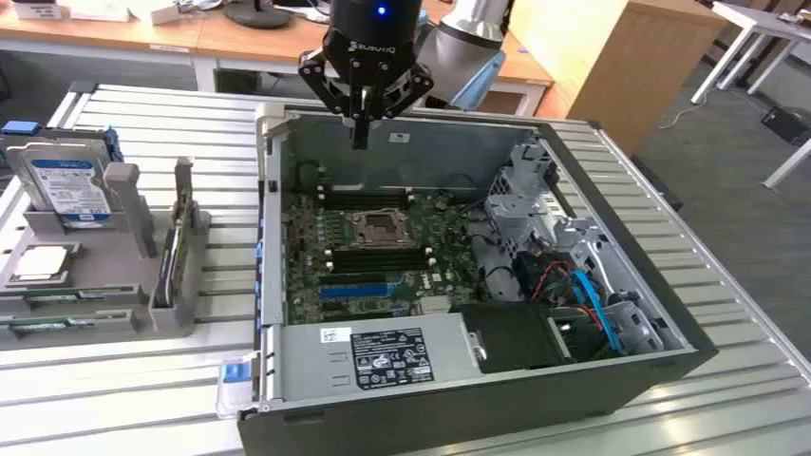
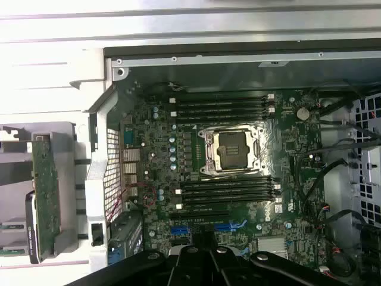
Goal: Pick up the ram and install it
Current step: 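Reach for the ram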
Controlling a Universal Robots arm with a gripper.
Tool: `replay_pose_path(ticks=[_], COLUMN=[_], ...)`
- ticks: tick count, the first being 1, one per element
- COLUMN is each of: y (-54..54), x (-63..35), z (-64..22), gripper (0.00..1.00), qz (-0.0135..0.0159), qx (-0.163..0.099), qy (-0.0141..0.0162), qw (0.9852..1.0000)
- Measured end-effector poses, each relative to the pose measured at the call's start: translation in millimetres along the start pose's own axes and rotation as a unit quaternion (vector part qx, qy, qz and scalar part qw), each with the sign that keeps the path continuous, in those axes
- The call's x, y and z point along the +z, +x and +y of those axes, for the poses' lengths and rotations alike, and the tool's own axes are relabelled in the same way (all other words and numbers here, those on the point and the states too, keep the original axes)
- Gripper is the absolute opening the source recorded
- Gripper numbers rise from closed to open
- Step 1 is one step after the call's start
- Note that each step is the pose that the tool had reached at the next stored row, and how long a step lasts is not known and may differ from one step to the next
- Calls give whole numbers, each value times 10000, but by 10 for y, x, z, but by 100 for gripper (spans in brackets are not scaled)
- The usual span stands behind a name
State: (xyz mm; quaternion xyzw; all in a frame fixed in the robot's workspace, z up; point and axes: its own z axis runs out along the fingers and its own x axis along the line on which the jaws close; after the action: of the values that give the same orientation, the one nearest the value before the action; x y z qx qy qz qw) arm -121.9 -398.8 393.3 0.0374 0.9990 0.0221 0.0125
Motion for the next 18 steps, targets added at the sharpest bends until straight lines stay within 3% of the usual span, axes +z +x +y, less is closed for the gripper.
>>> replay_pose_path(ticks=[13,18], y=[3,69], x=[0,-2], z=[0,-5], gripper=[11,11], qz=[-1,0], qx=[0,0], qy=[0,0], qw=[10000,10000])
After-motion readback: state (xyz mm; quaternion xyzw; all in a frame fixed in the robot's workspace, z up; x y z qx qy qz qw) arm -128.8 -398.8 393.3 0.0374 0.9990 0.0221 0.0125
